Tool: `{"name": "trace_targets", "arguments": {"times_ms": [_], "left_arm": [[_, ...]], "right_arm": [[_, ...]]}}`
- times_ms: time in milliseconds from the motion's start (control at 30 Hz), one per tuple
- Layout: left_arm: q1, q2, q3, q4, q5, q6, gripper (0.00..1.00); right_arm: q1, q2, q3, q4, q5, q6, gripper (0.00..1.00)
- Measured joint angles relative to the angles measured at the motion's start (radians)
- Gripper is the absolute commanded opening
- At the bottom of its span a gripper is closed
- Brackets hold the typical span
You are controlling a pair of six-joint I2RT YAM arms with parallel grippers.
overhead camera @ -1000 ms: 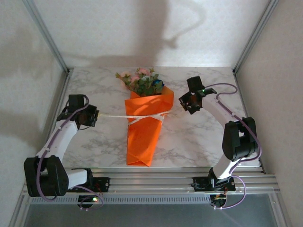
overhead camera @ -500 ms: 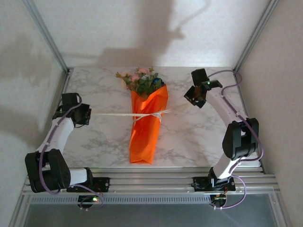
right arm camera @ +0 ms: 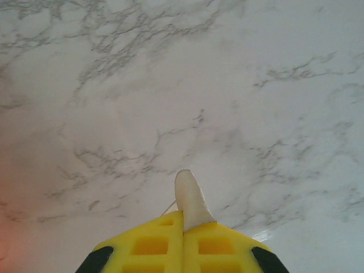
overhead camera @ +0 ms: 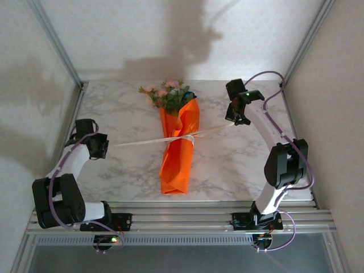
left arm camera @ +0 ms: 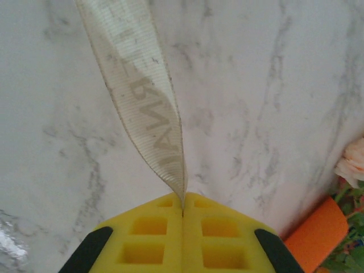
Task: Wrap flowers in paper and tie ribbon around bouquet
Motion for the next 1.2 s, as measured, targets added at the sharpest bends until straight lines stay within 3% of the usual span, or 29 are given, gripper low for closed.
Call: {"name": "trace_targets", "arguments": {"times_ms": [300, 667, 867, 1100, 1133, 1200], "left_arm": [[0.099, 0.037, -0.017, 0.026, 0.034, 0.013, 0.0], [0.157, 0.053, -0.016, 0.05, 0.113, -0.005, 0.0], [0.165, 0.053, -0.015, 0.062, 0.151, -0.031, 0.0], [0.135, 0.053, -0.013, 0.082, 0.151, -0.055, 0.0], [0.117, 0.053, -0.013, 0.091, 0.147, -0.06, 0.04], [0.07, 0.053, -0.015, 0.114, 0.14, -0.078, 0.3]], "right_arm": [[-0.084, 0.0, -0.021, -0.009, 0.045, -0.052, 0.0], [-0.287, -0.017, -0.091, -0.006, -0.039, -0.05, 0.0], [-0.361, -0.034, -0.132, -0.002, -0.084, -0.043, 0.0], [-0.369, -0.036, -0.154, 0.018, -0.109, -0.026, 0.0], [-0.368, -0.036, -0.156, 0.022, -0.109, -0.021, 0.0], [-0.362, -0.038, -0.163, 0.036, -0.123, -0.004, 0.0]]}}
